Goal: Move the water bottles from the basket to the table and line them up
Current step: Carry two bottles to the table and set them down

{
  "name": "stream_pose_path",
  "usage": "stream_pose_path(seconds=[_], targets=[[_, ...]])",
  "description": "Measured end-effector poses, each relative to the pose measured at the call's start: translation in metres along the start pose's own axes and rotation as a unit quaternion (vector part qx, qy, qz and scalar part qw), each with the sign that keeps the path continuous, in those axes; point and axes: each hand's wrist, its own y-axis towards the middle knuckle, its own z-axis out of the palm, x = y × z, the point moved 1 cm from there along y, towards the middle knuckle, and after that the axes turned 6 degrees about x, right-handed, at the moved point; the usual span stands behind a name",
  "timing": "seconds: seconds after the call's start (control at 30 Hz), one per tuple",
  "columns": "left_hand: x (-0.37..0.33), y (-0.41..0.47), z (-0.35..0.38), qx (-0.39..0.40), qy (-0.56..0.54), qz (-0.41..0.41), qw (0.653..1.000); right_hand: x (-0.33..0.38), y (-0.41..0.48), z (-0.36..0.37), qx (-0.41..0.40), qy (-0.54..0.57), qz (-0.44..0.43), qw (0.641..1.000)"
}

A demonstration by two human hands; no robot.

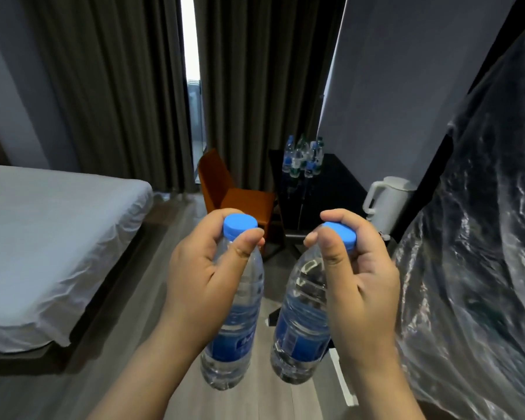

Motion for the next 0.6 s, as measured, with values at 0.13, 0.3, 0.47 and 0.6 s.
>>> stream_pose_path(seconds=[0.13,0.3,0.47,0.6], targets=[[0.035,0.045,0.014,-0.004,-0.025,-0.015,1.000,-0.040,0.044,0.010,-0.006,-0.004,0.010,1.000],[0.092,0.107,0.027,0.002,-0.033,-0.021,0.999,-0.093,0.103,0.035,-0.018,-0.014,0.012,1.000],[0.152,0.185,0.027,0.007,-0.049,0.001,0.999,-0.141,0.172,0.073,-0.027,-0.037,0.025,0.999],[0.192,0.250,0.022,0.020,-0.055,0.011,0.998,-0.170,0.228,0.103,-0.047,-0.045,0.020,0.998]])
